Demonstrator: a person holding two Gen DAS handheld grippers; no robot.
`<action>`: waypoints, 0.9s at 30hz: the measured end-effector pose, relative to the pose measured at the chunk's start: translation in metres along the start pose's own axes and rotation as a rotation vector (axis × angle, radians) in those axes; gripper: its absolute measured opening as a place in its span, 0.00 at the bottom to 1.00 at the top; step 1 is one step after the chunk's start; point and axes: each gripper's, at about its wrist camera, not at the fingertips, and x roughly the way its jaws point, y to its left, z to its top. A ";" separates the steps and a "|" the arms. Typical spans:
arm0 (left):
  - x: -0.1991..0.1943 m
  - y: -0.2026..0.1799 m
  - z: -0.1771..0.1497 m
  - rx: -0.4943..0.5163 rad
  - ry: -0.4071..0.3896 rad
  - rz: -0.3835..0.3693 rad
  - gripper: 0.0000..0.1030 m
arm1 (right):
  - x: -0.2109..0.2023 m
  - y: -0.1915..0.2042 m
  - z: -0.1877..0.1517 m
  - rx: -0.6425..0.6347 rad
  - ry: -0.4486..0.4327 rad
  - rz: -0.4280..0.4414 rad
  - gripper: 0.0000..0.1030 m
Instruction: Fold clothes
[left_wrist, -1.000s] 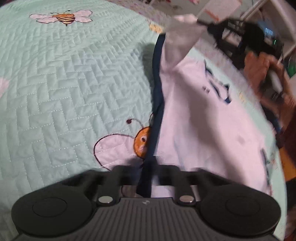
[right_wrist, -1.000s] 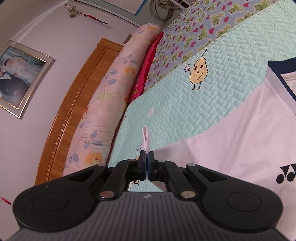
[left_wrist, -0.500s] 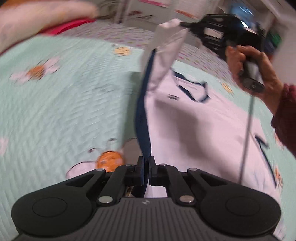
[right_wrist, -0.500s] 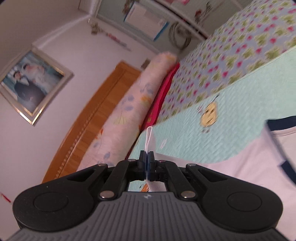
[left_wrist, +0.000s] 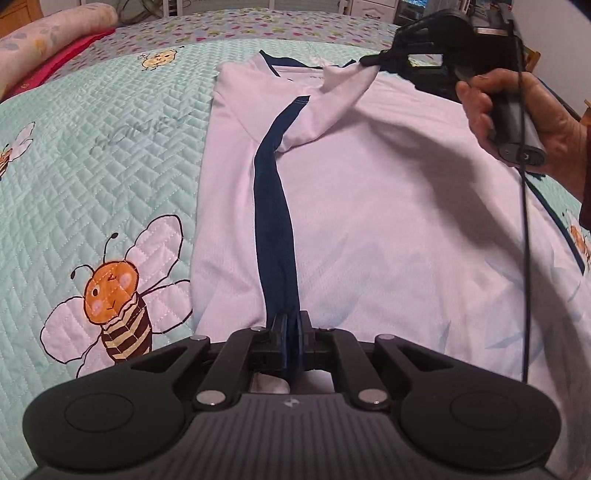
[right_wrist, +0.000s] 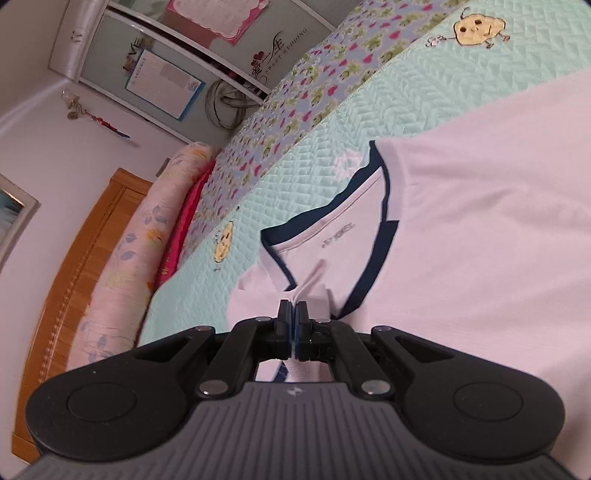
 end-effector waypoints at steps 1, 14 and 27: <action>0.000 0.000 0.000 -0.003 0.002 0.003 0.04 | -0.004 0.002 0.002 -0.002 -0.012 0.014 0.00; 0.006 0.014 0.007 -0.133 0.024 -0.064 0.36 | -0.002 -0.017 0.012 -0.085 0.041 -0.176 0.05; -0.013 0.058 0.002 -0.313 -0.121 -0.190 0.36 | 0.116 0.120 0.023 -0.671 0.240 -0.027 0.30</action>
